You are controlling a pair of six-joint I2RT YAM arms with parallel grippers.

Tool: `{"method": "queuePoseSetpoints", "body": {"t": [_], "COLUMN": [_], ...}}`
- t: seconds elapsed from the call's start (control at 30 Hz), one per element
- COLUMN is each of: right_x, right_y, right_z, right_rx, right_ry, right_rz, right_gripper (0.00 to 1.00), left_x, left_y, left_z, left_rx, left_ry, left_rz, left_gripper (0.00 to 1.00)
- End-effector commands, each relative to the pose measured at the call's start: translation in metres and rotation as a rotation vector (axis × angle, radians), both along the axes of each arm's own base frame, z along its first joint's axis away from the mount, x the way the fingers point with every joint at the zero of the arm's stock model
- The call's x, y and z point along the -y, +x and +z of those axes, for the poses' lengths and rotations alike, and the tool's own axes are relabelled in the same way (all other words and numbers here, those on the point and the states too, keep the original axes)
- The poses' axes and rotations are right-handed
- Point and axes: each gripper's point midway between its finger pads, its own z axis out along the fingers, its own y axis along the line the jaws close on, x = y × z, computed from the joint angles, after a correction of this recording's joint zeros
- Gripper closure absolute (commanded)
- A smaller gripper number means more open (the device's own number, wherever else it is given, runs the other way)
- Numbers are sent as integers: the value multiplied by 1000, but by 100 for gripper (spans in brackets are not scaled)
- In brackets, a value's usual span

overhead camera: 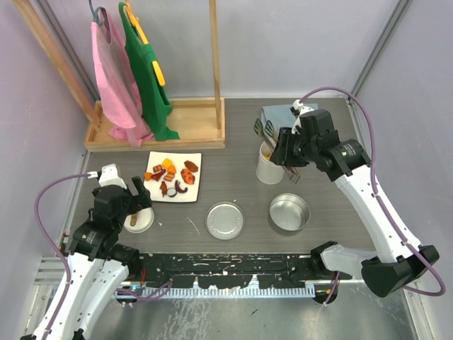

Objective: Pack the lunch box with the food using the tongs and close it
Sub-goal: Place the fake food in the packing box, then pick up the fake food from the plate.

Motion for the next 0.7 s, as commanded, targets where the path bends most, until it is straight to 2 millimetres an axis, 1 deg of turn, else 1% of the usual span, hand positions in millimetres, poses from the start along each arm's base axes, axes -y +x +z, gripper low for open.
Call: {"method": "queuePoseSetpoints", "body": {"t": [0.0,0.1,0.23,0.3,0.43,0.53,0.67], "right_x": [-56,-78,-113,-137,-178,-208,-238], "right_y": [15,16,10,1,-6,-6,-2], "right_z": [50,48,35,25,3,-17,-37], "right_rx": [115,102,76,56,40,31,28], "right_ry": [276,287,226,186,83,22,-45], "right_rz": [140,193,270,327,399,441,482], "right_gripper": [54,54,53,53,53,53,52], "left_x": [1,0,-1,-1,-1,-1,-1], "left_y": [6,5,5,5,5,5,5], "left_z": [15,15,15,14,14,14,15], "left_rx": [50,51,52,49,50,51,51], "left_ry": [-20,-19,-17,-17,-17,-18,-17], "left_rz": [7,11,14,14,15,16,18], "left_gripper": [2,2,2,2,2,2,2]}}
